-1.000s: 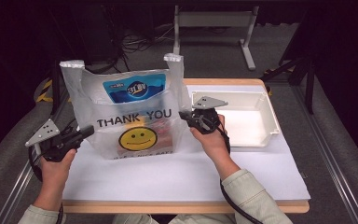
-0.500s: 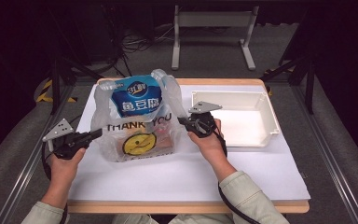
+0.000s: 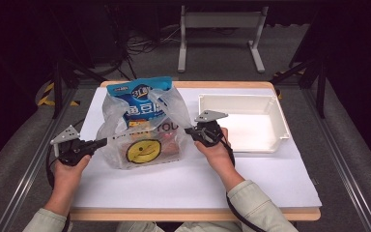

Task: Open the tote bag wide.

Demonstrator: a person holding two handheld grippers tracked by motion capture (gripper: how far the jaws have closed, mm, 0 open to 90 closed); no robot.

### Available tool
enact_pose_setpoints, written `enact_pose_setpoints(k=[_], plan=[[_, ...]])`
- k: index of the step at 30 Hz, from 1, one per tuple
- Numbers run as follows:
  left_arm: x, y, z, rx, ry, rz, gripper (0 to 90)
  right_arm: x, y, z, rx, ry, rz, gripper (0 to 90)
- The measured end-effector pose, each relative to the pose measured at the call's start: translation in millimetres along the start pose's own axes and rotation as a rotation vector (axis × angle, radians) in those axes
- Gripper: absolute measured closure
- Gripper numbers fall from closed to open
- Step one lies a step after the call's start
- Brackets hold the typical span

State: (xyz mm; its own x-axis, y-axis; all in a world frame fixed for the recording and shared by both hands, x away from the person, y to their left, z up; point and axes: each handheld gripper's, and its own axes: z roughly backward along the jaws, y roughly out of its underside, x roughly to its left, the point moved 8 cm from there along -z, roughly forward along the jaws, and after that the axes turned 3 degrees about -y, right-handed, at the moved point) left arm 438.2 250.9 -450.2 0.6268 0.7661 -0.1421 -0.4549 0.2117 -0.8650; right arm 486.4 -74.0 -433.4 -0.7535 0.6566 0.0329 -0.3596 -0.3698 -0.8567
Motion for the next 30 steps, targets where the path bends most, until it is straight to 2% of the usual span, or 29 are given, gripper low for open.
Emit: enact_pose_setpoints(k=[6,10,11,13,15,16,17,19,22,26,27,28,30], plan=[[2.0,4.5,-0.5,0.022,0.011,0.012,89.6,3.1,11.3,-0.6,0.012,-0.019,-0.012,88.8],[1.0,5.4,0.0,0.029,0.008,0.003,88.8,9.7,16.5,-0.2,0.02,-0.013,0.005,89.3],[0.8,4.6,1.3,0.023,0.005,-0.007,86.1,10.0,17.4,-0.3,0.021,-0.013,0.004,89.4],[0.1,1.2,6.5,-0.003,0.0,-0.027,73.4,9.9,19.4,0.1,0.021,-0.009,-0.004,89.6],[0.4,-4.6,14.1,-0.041,-0.032,-0.042,56.1,8.2,19.8,1.4,0.021,-0.007,-0.009,89.6],[-1.2,-10.2,21.3,-0.081,-0.043,-0.052,49.4,7.6,19.4,2.3,0.016,-0.005,-0.015,89.6],[-2.8,-14.4,26.2,-0.107,-0.05,-0.06,45.2,7.1,18.7,3.8,0.011,-0.006,-0.018,89.7],[-3.9,-17.2,29.9,-0.117,-0.056,-0.069,40.6,7.3,18.1,4.9,0.009,-0.005,-0.016,89.7],[-12.5,-33.5,44.5,-0.173,-0.083,-0.111,37.5,8.8,16.6,5.7,0.004,-0.008,-0.015,89.7],[-18.2,-45.8,49.5,-0.2,-0.091,-0.14,36.6,10.8,15.1,6.2,0.0,-0.012,-0.013,89.7],[-19.6,-51.1,50.6,-0.208,-0.106,-0.147,37.1,11.2,14.7,6.4,-0.001,-0.013,-0.013,89.7],[-20.1,-53.3,50.7,-0.213,-0.115,-0.149,41.0,11.5,13.9,6.9,-0.004,-0.016,-0.01,89.7],[-21.7,-57.4,50.1,-0.217,-0.135,-0.155,56.0,12.0,12.9,7.7,-0.006,-0.017,-0.009,89.6]])
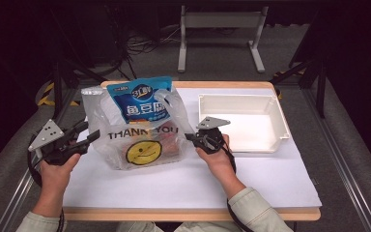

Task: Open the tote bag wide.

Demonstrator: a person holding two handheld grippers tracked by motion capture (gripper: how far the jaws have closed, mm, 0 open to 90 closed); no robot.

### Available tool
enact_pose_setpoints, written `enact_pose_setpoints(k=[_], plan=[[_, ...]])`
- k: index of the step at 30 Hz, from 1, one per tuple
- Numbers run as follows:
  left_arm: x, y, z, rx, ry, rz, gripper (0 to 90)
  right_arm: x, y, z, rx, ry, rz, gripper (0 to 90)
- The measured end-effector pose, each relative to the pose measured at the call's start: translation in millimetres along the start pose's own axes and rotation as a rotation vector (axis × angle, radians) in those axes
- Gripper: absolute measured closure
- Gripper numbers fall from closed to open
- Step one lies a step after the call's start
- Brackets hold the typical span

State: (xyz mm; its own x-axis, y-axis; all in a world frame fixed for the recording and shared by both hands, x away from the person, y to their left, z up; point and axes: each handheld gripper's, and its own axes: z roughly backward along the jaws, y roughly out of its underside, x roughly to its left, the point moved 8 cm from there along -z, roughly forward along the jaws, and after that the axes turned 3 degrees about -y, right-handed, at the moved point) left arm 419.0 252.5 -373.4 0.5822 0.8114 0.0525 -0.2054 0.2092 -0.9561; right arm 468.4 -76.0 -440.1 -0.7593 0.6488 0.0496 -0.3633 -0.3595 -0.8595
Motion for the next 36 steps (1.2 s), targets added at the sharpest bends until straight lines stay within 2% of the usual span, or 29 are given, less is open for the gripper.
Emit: enact_pose_setpoints(k=[1,3,6,10,15,25,28,36], plan=[[-0.8,-1.0,-0.9,0.004,-0.001,-0.005,65.7,0.1,-0.5,0.6,0.0,0.0,0.001,89.6],[-1.6,-1.1,-3.0,0.018,-0.015,-0.016,78.4,0.6,-1.9,2.1,-0.006,-0.001,0.002,89.7],[0.3,2.8,-8.0,0.041,-0.016,-0.003,89.0,1.6,-4.2,5.1,-0.013,-0.002,0.007,89.7],[3.0,12.4,-15.4,0.076,-0.006,0.013,89.6,1.8,-3.2,5.6,-0.013,0.0,0.004,89.7],[5.3,32.1,-27.4,0.161,0.006,0.024,89.8,0.5,5.4,0.1,0.012,-0.003,-0.005,89.7],[5.1,59.2,-34.5,0.277,0.03,0.045,89.8,-1.3,25.7,-4.7,0.07,-0.01,-0.01,89.7],[3.0,62.3,-34.1,0.283,0.05,0.054,89.8,-2.9,31.6,-3.5,0.081,-0.013,-0.018,89.7],[-6.6,62.3,-26.5,0.284,0.103,0.042,89.8,-3.3,43.9,1.9,0.11,-0.029,-0.035,89.6]])
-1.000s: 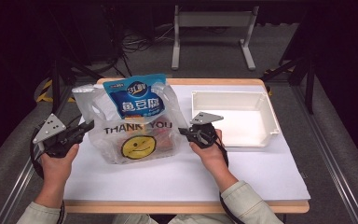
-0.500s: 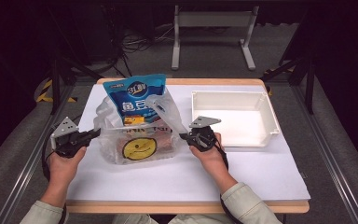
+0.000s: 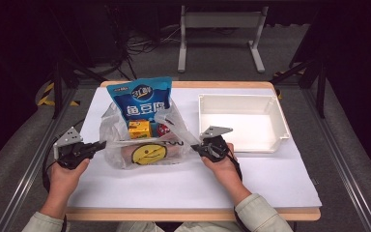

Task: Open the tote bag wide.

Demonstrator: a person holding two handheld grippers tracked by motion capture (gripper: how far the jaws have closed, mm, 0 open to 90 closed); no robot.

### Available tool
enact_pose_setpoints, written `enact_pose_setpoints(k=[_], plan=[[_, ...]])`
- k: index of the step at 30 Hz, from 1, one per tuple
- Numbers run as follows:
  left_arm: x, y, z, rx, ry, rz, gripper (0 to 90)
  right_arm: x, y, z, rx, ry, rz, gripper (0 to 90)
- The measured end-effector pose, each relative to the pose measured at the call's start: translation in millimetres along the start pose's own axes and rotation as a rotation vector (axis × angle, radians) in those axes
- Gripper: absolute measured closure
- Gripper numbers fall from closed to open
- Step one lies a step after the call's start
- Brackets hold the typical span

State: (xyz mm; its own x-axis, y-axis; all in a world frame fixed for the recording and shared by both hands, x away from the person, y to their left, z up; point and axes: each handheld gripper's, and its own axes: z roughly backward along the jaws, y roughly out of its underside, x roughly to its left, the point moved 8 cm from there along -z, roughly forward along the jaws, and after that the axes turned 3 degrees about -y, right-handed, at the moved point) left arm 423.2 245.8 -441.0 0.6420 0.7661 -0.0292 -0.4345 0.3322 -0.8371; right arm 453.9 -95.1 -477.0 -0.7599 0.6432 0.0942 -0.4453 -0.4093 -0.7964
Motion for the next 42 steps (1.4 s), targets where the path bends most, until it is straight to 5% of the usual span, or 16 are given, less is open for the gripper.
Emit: enact_pose_setpoints(k=[6,13,14,20,29,38,40,42], plan=[[-4.8,-1.3,0.4,-0.005,-0.004,-0.013,87.2,0.4,3.0,2.3,-0.01,-0.018,-0.012,83.7],[-2.5,-8.8,10.2,-0.063,-0.04,0.014,54.6,3.0,-11.7,20.8,-0.087,-0.044,-0.013,61.5],[-2.0,-13.2,15.6,-0.085,-0.054,0.02,49.1,4.5,-21.3,28.7,-0.122,-0.041,-0.014,48.5],[-5.2,-26.0,28.9,-0.143,-0.059,0.015,39.6,11.8,-42.0,42.8,-0.195,-0.022,0.026,31.3],[-17.5,-48.3,44.2,-0.197,-0.075,-0.027,37.6,28.3,-79.1,55.6,-0.288,-0.028,0.098,21.0],[-24.3,-67.6,47.6,-0.256,-0.05,-0.039,37.8,46.2,-105.7,48.0,-0.301,-0.035,0.151,16.7],[-22.3,-69.4,46.0,-0.262,-0.062,-0.046,43.4,48.9,-111.1,43.7,-0.294,-0.029,0.156,17.6],[-17.2,-68.4,42.6,-0.26,-0.08,-0.043,51.2,47.3,-112.3,37.8,-0.258,0.014,0.163,29.9]])
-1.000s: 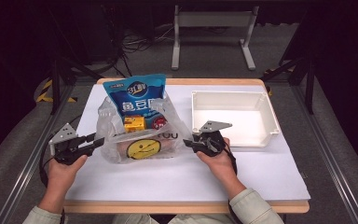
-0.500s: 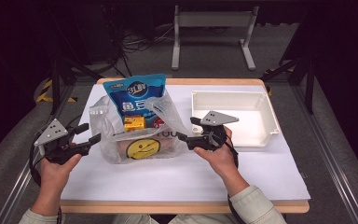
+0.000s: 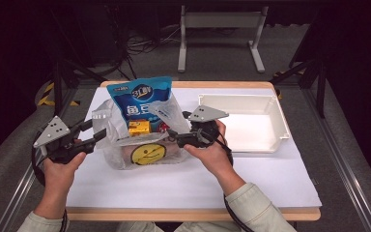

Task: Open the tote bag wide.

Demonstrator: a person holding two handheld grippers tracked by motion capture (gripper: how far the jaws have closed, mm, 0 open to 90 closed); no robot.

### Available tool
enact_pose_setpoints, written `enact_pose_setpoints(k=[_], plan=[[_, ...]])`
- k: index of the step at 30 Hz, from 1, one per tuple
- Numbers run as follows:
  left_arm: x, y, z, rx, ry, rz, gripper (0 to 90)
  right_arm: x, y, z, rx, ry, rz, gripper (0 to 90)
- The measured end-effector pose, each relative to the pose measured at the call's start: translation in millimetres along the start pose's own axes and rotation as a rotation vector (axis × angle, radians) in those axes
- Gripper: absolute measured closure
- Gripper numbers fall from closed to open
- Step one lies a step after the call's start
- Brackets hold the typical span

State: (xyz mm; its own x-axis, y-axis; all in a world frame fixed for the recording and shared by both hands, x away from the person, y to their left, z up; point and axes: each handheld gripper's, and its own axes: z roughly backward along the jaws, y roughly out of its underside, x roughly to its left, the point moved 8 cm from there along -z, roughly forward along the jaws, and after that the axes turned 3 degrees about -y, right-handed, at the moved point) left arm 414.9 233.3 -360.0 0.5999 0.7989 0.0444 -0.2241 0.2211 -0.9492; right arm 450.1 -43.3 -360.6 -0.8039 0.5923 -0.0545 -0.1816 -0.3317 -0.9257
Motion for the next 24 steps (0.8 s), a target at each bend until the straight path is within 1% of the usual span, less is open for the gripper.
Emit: enact_pose_setpoints(k=[2,3,4,5,7,8,9,12,17,20,23,24], plan=[[4.4,5.8,-3.3,0.024,-0.03,-0.011,63.7,-2.7,1.5,-2.0,0.014,0.027,0.003,47.5],[5.7,8.6,-4.3,0.034,-0.035,-0.015,71.5,-4.5,2.6,-2.0,0.011,0.025,0.001,59.6],[6.6,10.4,-4.7,0.038,-0.036,-0.014,76.0,-6.2,3.8,-1.0,0.003,0.025,0.0,67.1],[8.0,12.6,-4.7,0.042,-0.034,-0.01,79.2,-8.4,5.1,0.2,0.0,0.038,-0.003,73.8],[9.8,15.2,-4.4,0.048,-0.032,-0.005,85.1,-15.3,9.2,4.2,-0.013,0.053,-0.027,84.9],[9.8,15.2,-4.4,0.048,-0.032,-0.005,86.3,-18.2,10.9,6.4,-0.02,0.056,-0.041,87.2],[11.0,16.7,-4.1,0.051,-0.034,-0.005,86.3,-18.2,10.9,6.4,-0.02,0.056,-0.041,87.2],[13.3,22.7,-4.3,0.067,-0.035,0.004,87.7,-24.9,16.2,12.9,-0.032,0.062,-0.067,89.0],[16.8,35.5,-7.4,0.105,-0.035,0.02,88.1,-29.2,30.4,17.3,-0.018,0.069,-0.085,89.2],[17.6,41.7,-9.7,0.121,-0.03,0.035,88.1,-31.6,40.0,17.8,-0.01,0.066,-0.107,89.3],[19.6,48.8,-10.5,0.148,-0.021,0.038,88.3,-33.4,51.7,17.4,0.006,0.053,-0.136,89.3],[19.9,50.1,-10.4,0.15,-0.02,0.044,88.3,-33.9,55.5,17.5,0.013,0.049,-0.142,89.4]])
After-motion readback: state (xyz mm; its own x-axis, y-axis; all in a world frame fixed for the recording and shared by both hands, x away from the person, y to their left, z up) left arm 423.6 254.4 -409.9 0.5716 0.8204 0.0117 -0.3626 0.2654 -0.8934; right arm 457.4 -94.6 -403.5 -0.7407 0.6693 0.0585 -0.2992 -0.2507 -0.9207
